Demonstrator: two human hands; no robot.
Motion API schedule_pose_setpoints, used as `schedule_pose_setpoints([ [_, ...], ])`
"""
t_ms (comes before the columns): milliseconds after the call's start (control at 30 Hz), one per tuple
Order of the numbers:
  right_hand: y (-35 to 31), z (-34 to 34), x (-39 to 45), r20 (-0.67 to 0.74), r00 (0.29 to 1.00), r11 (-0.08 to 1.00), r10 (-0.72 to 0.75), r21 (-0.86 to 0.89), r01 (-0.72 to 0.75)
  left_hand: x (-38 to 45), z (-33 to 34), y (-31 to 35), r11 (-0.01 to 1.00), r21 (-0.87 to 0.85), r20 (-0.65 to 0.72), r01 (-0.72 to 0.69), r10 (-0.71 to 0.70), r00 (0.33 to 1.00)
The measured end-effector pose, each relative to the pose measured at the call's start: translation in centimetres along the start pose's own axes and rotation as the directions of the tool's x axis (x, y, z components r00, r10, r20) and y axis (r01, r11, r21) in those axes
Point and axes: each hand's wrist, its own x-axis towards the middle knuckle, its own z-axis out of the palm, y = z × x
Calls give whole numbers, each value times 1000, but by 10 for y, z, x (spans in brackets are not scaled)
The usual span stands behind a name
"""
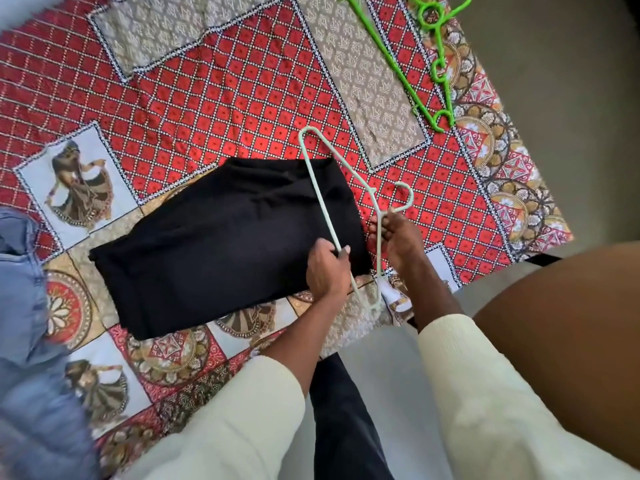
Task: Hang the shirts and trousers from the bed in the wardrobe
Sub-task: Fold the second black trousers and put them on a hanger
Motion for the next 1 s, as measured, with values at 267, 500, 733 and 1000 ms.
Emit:
schedule_pose_setpoints([
  [267, 3, -5, 19, 9, 999, 999, 45, 18, -45, 30, 8, 69, 916, 340, 91, -214, 194, 977],
  [500, 10, -3, 28, -18, 997, 991, 76, 116, -74, 46, 29, 77, 823, 540, 59, -177, 173, 983],
  [733, 13, -4, 28, 37, 998, 989, 51, 136, -56, 42, 11, 69, 836, 486, 108, -256, 233, 966],
  [1000, 27, 38, 13, 125, 981, 971, 148, 170, -168, 18, -77, 51, 920, 173, 196, -351, 317, 928],
])
